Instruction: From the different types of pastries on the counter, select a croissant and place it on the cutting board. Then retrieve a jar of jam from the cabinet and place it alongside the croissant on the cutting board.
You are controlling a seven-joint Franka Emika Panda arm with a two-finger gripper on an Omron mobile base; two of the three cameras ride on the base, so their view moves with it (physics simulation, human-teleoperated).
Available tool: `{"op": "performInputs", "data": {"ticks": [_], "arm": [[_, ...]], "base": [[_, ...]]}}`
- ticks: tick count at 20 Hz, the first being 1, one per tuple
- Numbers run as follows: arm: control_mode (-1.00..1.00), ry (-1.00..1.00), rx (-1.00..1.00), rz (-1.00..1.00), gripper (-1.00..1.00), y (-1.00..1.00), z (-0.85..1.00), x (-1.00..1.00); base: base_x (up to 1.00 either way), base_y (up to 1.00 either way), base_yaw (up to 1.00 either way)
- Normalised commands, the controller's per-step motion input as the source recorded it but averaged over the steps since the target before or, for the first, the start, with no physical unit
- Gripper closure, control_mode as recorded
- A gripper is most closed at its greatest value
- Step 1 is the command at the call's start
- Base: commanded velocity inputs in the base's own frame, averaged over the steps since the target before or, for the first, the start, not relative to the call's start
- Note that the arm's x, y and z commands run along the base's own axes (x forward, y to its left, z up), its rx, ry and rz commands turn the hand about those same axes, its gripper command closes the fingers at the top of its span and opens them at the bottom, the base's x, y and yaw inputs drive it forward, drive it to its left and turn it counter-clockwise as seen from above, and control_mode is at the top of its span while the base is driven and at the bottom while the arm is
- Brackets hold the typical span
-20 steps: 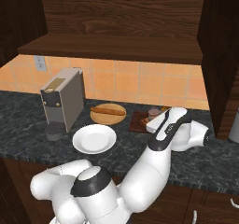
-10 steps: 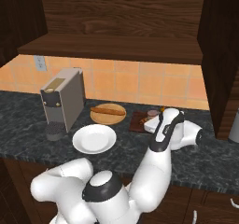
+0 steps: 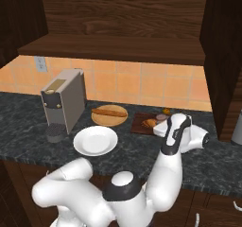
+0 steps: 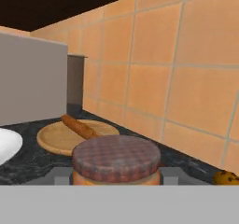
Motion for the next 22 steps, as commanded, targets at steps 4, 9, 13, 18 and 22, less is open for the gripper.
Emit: {"op": "performInputs", "data": {"ticks": [4,9,13,18,22], "arm": [[-1.00,0.00,0.00,0.00,1.00,-0.37,-0.13,0.59],[-1.00,0.04,0.00,0.00,1.00,-0.10,-0.19,0.54],[-1.00,0.10,0.00,0.00,1.00,0.00,-0.24,0.60],[-1.00,0.08,0.00,0.00,1.00,-0.14,-0.37,0.62],[-1.00,0.01,-0.01,0.03,1.00,-0.40,-0.39,0.43]], "base": [[0.00,0.00,0.00],[0.00,0.00,0.00],[0.00,0.00,0.00],[0.00,0.00,0.00],[0.00,0.00,0.00]]}}
